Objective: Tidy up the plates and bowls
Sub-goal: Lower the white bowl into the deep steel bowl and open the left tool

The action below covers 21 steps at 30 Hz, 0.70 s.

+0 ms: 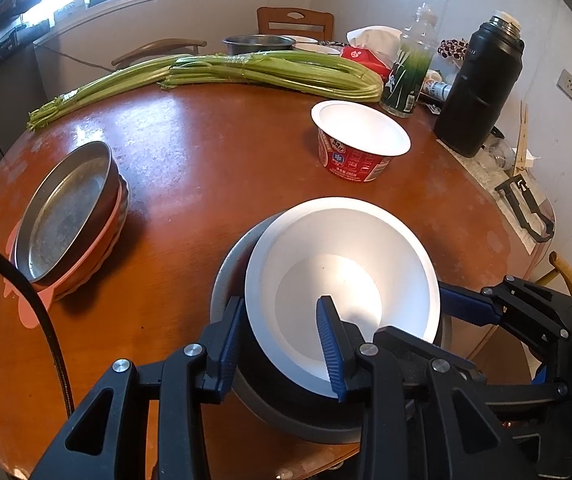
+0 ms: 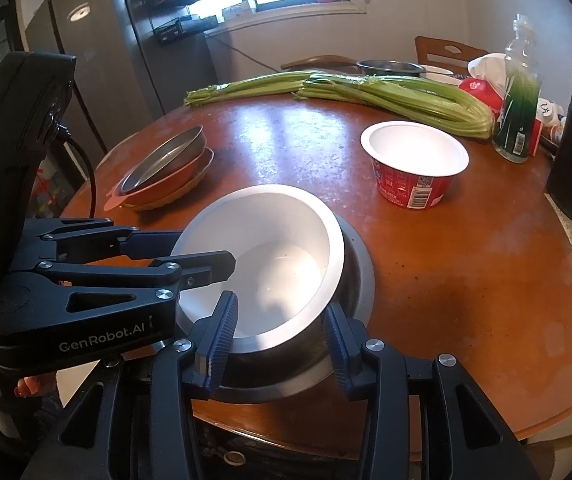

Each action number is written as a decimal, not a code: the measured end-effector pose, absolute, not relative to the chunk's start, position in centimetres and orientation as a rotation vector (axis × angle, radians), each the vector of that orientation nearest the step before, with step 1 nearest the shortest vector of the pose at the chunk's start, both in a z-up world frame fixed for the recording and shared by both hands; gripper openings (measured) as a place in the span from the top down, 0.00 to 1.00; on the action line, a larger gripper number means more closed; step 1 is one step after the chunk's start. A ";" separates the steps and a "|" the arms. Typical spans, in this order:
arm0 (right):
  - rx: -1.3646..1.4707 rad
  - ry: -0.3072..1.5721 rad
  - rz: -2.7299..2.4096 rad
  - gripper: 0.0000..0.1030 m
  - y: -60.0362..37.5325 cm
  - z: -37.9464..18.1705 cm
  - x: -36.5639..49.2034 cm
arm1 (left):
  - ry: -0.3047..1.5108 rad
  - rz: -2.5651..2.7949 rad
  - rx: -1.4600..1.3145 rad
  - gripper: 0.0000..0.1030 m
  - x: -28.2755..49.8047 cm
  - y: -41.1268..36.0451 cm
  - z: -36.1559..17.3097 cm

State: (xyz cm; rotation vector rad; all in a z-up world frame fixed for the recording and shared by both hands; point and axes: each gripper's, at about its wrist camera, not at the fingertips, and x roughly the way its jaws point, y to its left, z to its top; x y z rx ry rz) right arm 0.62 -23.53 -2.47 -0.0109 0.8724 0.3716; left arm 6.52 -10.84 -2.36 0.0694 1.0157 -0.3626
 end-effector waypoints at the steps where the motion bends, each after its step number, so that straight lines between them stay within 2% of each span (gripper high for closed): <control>1: -0.010 0.874 0.370 0.57 -23.6 -2.5 0.7 | 1.015 -0.364 0.069 0.65 6.5 -10.8 -2.4; 21: -0.023 0.829 0.326 0.56 -24.4 -1.3 -0.1 | 0.952 -0.354 0.049 0.64 5.7 -9.7 -1.0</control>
